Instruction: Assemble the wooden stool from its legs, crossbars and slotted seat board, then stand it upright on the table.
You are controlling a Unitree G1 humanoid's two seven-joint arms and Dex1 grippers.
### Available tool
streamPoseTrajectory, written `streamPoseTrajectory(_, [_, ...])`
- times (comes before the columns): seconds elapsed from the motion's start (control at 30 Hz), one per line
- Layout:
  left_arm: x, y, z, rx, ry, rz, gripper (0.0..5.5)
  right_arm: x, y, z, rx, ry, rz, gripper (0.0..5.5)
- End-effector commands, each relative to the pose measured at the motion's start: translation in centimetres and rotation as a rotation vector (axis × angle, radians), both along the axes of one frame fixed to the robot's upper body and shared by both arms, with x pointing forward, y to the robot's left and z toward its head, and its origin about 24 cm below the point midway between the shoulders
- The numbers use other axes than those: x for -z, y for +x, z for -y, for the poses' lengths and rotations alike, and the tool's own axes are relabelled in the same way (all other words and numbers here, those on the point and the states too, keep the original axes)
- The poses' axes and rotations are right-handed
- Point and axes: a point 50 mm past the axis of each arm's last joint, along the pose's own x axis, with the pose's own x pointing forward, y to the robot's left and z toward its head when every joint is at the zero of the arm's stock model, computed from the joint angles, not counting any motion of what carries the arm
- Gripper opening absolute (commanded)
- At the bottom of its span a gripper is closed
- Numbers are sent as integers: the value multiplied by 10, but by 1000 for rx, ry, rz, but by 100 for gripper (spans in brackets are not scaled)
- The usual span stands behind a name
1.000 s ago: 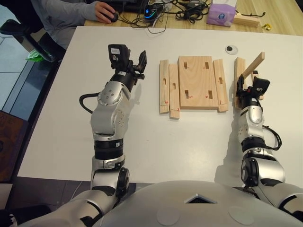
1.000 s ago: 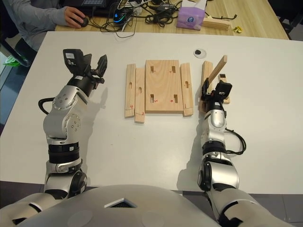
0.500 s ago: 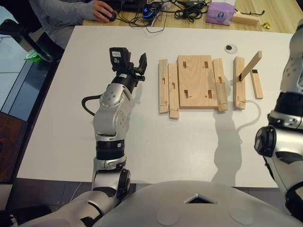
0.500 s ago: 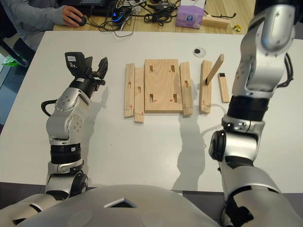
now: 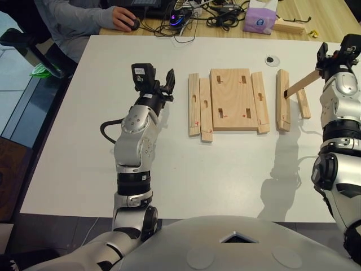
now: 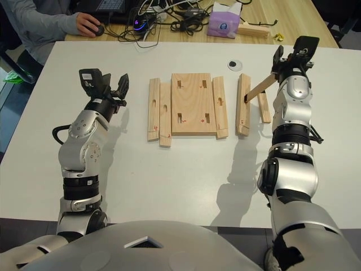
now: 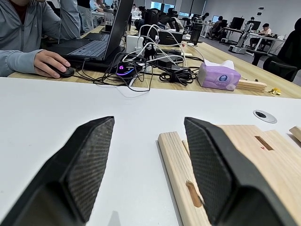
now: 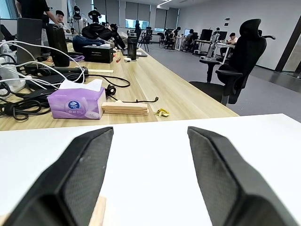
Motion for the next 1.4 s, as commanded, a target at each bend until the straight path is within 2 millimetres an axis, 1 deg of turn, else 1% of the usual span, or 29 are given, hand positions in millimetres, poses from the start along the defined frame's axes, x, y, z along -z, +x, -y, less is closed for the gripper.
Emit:
streamPoseTrajectory(0.03, [2, -1, 0, -10, 15, -2, 275, 71, -26, -30, -56, 97, -197, 293])
streamPoseTrajectory(0.07, [2, -1, 0, -11, 15, -2, 275, 53, -19, -38, -115, 150, -53, 293])
streamPoseTrajectory(0.1, [3, -1, 0, -11, 14, -3, 275, 35, -17, -44, -175, 198, 101, 293])
streamPoseTrajectory(0.13, [3, -1, 0, -11, 14, -2, 275, 22, -19, -47, -214, 225, 212, 293])
streamPoseTrajectory(0.2, [3, -1, 0, -11, 14, -4, 275, -9, -26, -45, -221, 218, 414, 293])
streamPoseTrajectory(0.27, [5, -3, -2, -15, 17, -8, 275, -38, -35, -45, -229, 176, 548, 293])
streamPoseTrajectory(0.33, [5, -3, -2, -16, 20, -11, 275, -63, -43, -50, -260, 122, 628, 293])
streamPoseTrajectory(0.4, [6, -3, -2, -13, 22, -13, 275, -86, -53, -61, -310, 43, 691, 293])
streamPoseTrajectory(0.43, [6, -3, -2, -11, 24, -14, 275, -90, -58, -68, -345, 16, 690, 293])
streamPoseTrajectory(0.47, [6, -2, -2, -10, 25, -14, 275, -88, -62, -76, -389, 0, 652, 293])
streamPoseTrajectory(0.53, [6, -1, -3, -8, 28, -12, 275, -58, -67, -94, -505, -17, 457, 293])
streamPoseTrajectory(0.6, [6, 0, -3, -9, 31, -11, 275, -21, -78, -101, -557, -39, 244, 293])
streamPoseTrajectory(0.67, [7, -1, -5, -16, 34, -14, 275, 7, -87, -100, -490, -3, 82, 293])
streamPoseTrajectory(0.73, [9, -2, -5, -22, 34, -16, 275, 21, -91, -100, -434, 20, -7, 293])
streamPoseTrajectory(0.83, [9, -2, -4, -20, 40, -15, 275, 33, -95, -108, -402, 32, -94, 293])
streamPoseTrajectory(0.9, [10, -2, -5, -22, 43, -14, 275, 44, -99, -107, -365, 40, -158, 293])
streamPoseTrajectory(1.0, [10, -2, -6, -27, 44, -13, 275, 60, -105, -95, -273, 30, -247, 293])
streamPoseTrajectory(1.1, [11, -3, -6, -34, 44, -15, 275, 66, -108, -82, -200, -49, -271, 293])
streamPoseTrajectory(1.2, [12, -4, -7, -41, 43, -16, 275, 68, -110, -76, -165, -94, -280, 293])
streamPoseTrajectory(1.4, [12, -4, -7, -48, 40, -17, 275, 85, -117, -66, -108, -95, -358, 293])
